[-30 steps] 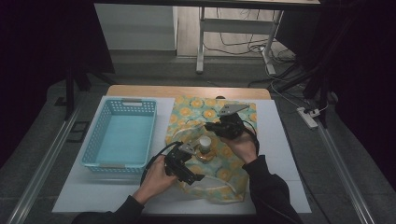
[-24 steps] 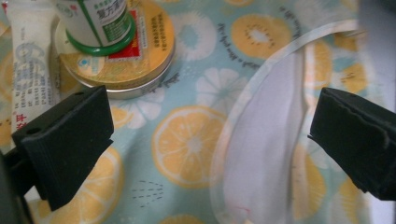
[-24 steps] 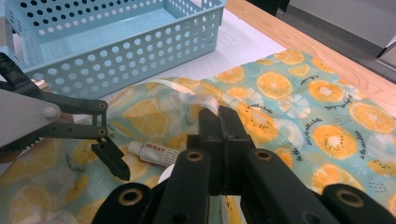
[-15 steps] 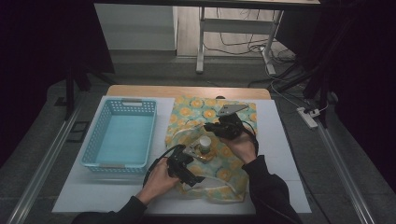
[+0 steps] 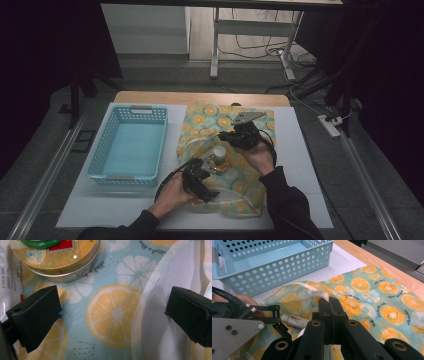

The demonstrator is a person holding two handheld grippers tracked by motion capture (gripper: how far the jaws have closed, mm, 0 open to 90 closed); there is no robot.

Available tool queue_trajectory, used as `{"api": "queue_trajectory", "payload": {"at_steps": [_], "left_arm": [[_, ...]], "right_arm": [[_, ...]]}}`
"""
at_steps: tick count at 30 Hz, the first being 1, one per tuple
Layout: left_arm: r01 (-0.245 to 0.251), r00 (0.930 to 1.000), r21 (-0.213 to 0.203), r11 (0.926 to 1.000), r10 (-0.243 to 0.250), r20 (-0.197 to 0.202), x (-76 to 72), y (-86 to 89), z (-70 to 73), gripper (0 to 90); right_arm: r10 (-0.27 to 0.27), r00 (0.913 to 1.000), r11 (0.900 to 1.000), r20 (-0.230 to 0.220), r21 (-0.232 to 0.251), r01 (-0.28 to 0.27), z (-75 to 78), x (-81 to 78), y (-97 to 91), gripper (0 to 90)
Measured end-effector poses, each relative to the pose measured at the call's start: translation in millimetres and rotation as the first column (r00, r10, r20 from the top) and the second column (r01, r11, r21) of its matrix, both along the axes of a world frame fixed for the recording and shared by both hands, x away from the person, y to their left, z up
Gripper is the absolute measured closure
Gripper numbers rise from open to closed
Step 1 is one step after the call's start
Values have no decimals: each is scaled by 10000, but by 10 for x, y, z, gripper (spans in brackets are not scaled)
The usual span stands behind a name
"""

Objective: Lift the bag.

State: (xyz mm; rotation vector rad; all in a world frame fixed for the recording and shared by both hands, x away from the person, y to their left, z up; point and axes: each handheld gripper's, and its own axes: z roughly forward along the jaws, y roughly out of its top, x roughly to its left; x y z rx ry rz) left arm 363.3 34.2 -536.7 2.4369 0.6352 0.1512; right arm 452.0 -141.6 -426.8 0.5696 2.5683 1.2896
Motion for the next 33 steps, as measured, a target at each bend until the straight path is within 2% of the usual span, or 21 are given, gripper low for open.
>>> {"api": "queue_trajectory", "payload": {"at_steps": [6,9,15,18,25,31,33], "left_arm": [[136,9999,136,9998,-134,-101,7,4,54,116],[202,9998,85,9998,-202,-72,-1,20,88,284],[-214,9996,158,9996,217,-196,27,32,116,464],[-431,9987,120,9990,434,-279,38,37,120,518],[-807,9955,315,9962,821,-467,57,18,152,646],[-698,9931,295,9971,722,-924,47,-20,166,878],[-810,9919,280,9963,834,-958,42,-24,168,897]], "right_arm": [[18,10000,10000,8,-7,-18,4,-5,9,900],[34,10000,10000,6,-16,-34,2,-8,16,900],[44,10000,10000,2,-8,-44,4,-13,21,900],[38,10000,10000,-10,-4,-38,4,-11,19,900],[73,10000,10000,-12,-28,-73,5,-18,29,900],[59,10000,10000,-22,-49,-59,1,-11,23,900],[70,10000,10000,-18,-48,-70,2,-12,25,900]]}}
